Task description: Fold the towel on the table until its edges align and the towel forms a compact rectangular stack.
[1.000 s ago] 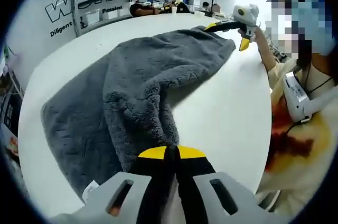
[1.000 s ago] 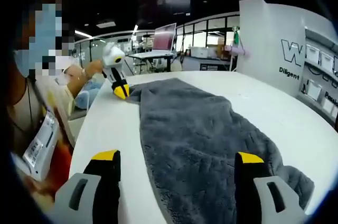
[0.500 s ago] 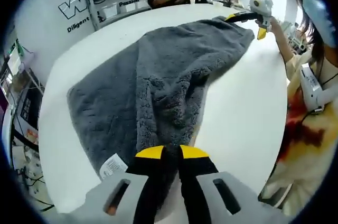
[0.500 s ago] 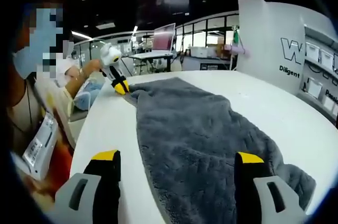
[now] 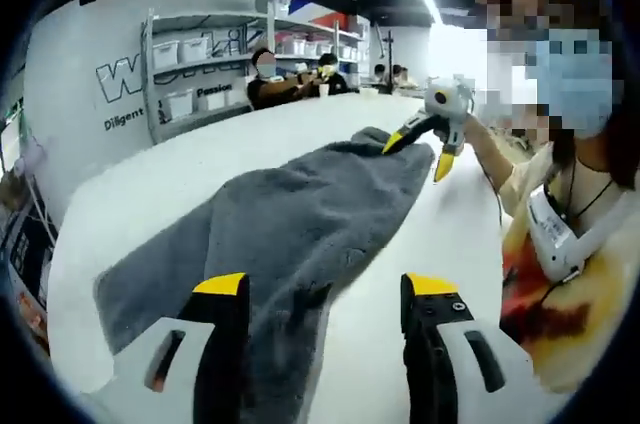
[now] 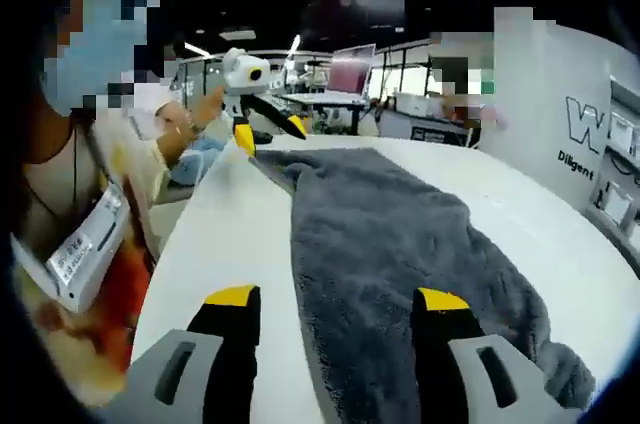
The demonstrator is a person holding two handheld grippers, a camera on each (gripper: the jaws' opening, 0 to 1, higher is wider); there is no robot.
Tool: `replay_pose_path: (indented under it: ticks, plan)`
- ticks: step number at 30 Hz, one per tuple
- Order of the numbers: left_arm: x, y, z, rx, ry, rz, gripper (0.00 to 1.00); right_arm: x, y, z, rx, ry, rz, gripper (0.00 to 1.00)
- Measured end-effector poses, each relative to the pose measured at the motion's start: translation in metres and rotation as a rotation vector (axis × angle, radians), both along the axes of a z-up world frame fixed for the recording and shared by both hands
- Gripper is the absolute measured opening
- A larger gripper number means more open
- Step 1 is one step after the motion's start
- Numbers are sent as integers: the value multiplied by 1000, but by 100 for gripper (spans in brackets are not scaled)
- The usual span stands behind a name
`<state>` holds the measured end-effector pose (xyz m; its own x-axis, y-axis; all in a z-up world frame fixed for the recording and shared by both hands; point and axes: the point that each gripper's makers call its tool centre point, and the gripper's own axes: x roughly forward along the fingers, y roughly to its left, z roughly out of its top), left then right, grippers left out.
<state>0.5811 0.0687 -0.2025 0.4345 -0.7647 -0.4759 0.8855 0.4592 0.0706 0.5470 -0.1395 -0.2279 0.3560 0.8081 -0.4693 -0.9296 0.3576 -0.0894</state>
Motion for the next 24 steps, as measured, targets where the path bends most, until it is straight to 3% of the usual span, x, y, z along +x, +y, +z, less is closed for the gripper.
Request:
replay_pose_path:
  ticks: [4, 11, 19, 22, 24]
  plan:
    - [8, -26, -12, 14, -3, -48, 64, -4, 1, -4, -36, -26, 23, 35]
    - [9, -57, -49, 68, 62, -147, 58, -5, 0, -26, -138, -13, 51, 32]
    - [19, -57, -69, 125, 62, -142, 47, -3, -3, -42, -201, 5, 53, 24]
    - [23, -53, -73, 152, 52, -132, 35, 4, -6, -40, -192, -13, 23, 13]
    - [24, -54, -73, 146, 49, -130, 33, 8, -9, -37, -174, -14, 4, 4]
